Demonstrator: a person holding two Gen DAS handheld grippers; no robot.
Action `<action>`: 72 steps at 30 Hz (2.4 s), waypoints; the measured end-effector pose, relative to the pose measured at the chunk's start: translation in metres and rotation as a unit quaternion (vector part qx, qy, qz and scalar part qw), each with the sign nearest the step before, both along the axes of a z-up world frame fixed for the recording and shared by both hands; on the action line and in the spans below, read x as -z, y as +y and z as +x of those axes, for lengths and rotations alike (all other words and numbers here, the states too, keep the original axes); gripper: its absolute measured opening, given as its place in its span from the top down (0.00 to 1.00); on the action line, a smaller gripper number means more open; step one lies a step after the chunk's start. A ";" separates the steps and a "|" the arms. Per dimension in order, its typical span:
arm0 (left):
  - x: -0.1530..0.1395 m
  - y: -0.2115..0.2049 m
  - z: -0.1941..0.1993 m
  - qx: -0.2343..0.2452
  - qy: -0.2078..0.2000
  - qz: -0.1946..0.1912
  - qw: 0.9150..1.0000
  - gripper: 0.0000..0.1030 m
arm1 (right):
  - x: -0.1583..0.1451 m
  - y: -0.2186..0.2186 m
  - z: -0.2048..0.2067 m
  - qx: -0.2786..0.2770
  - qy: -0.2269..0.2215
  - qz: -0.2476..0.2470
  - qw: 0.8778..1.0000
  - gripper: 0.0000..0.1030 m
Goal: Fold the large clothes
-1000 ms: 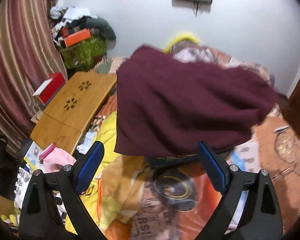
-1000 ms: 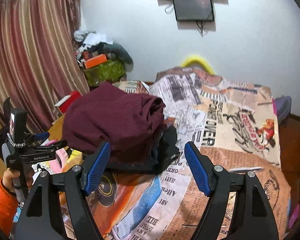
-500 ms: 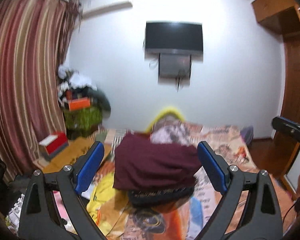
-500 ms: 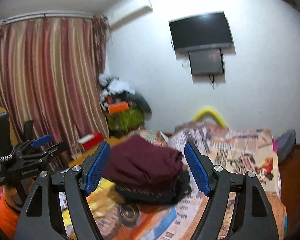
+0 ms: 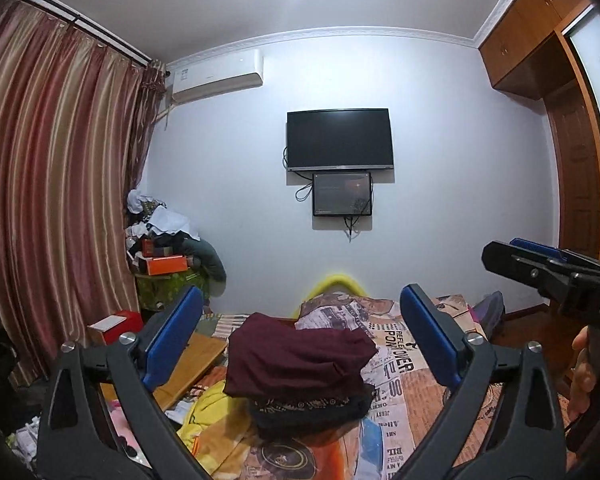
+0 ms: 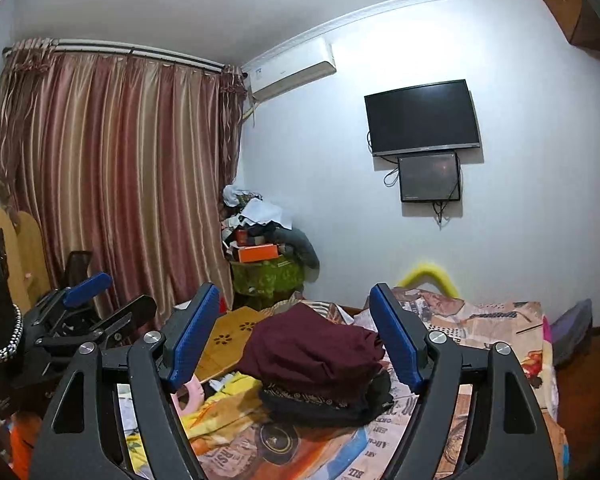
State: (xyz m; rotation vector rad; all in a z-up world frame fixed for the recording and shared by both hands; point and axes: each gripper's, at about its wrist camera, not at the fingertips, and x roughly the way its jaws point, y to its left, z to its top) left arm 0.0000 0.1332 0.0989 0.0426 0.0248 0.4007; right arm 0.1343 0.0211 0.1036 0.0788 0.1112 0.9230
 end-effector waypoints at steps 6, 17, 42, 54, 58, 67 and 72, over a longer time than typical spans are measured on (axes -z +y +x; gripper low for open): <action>0.008 -0.005 -0.013 -0.005 0.006 -0.016 1.000 0.00 | 0.004 0.000 -0.008 0.023 -0.002 -0.007 1.000 0.07; 0.013 -0.009 -0.016 -0.013 0.012 -0.021 1.000 0.00 | 0.014 -0.009 -0.011 0.039 0.015 -0.008 0.999 0.03; 0.028 -0.011 0.010 -0.007 0.045 -0.026 0.999 0.00 | 0.021 -0.012 -0.007 0.053 0.035 -0.033 0.997 0.03; 0.029 -0.008 0.013 -0.001 0.049 -0.043 0.998 0.00 | 0.023 -0.010 -0.005 0.060 0.043 -0.044 0.996 0.03; 0.029 -0.007 0.014 0.001 0.048 -0.048 0.998 0.00 | 0.024 -0.010 -0.004 0.060 0.045 -0.046 0.996 0.03; 0.031 -0.004 0.018 0.014 0.052 -0.059 0.997 0.00 | 0.025 -0.011 -0.002 0.061 0.046 -0.047 0.996 0.03; 0.031 -0.002 0.019 0.019 0.051 -0.064 0.996 0.00 | 0.025 -0.010 0.001 0.064 0.048 -0.048 0.996 0.03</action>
